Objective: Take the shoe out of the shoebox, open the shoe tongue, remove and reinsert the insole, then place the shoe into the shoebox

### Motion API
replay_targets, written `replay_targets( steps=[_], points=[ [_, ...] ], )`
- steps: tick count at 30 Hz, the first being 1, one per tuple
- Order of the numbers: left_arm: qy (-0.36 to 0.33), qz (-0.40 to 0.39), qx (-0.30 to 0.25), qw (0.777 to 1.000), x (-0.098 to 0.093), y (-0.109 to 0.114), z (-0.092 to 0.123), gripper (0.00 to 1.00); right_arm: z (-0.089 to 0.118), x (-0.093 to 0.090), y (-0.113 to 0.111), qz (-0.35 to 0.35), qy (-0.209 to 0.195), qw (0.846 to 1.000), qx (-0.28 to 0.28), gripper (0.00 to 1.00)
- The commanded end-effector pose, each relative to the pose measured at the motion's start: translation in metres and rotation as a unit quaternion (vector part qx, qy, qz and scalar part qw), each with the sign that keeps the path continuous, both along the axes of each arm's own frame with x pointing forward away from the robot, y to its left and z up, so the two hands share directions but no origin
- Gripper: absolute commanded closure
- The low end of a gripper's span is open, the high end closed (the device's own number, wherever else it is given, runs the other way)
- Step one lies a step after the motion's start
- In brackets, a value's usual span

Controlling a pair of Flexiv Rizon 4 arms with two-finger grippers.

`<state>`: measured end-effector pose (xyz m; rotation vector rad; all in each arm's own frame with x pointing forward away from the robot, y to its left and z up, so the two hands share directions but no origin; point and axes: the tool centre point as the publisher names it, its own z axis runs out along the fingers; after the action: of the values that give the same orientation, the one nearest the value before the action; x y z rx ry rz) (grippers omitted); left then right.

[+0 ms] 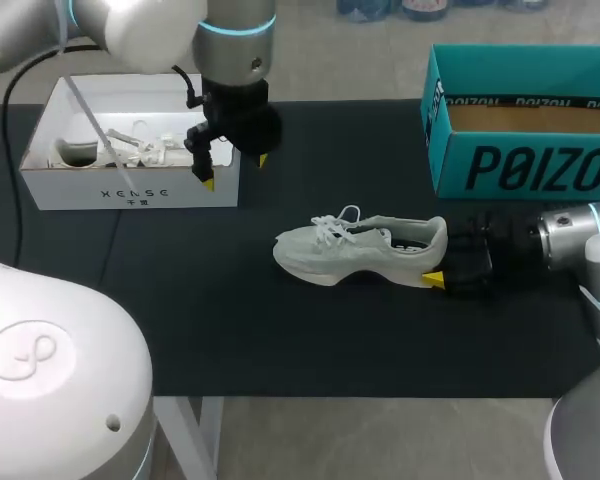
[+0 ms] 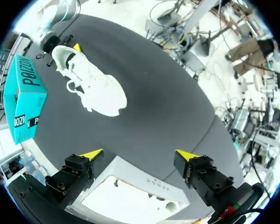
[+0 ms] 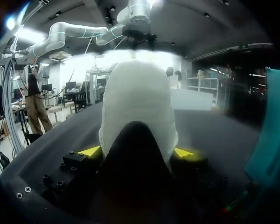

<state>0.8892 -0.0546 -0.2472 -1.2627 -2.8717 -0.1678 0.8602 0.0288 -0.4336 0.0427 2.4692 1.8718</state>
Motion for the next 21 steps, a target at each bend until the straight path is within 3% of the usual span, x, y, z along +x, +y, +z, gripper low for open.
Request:
replay_targets(
  steps=[1,17,20,21],
  points=[
    [-0.038,0.461,-0.177,0.869,-0.001,-0.004,-0.012,0.0,-0.005,-0.003,0.003,-0.001,0.0,1.0,-0.001,1.0],
    [-0.038,0.461,-0.177,0.869,-0.001,-0.004,-0.012,0.0,-0.005,-0.003,0.003,-0.001,0.0,1.0,-0.001,1.0],
    [-0.082,0.618,-0.173,0.763,0.017,-0.004,-0.027,0.0,-0.005,-0.003,0.003,-0.001,0.0,1.0,-0.001,1.0],
    [-0.135,0.651,-0.167,0.728,0.015,-0.007,-0.034,0.0,-0.005,-0.003,0.003,-0.001,0.0,1.0,-0.001,1.0]
  ],
)
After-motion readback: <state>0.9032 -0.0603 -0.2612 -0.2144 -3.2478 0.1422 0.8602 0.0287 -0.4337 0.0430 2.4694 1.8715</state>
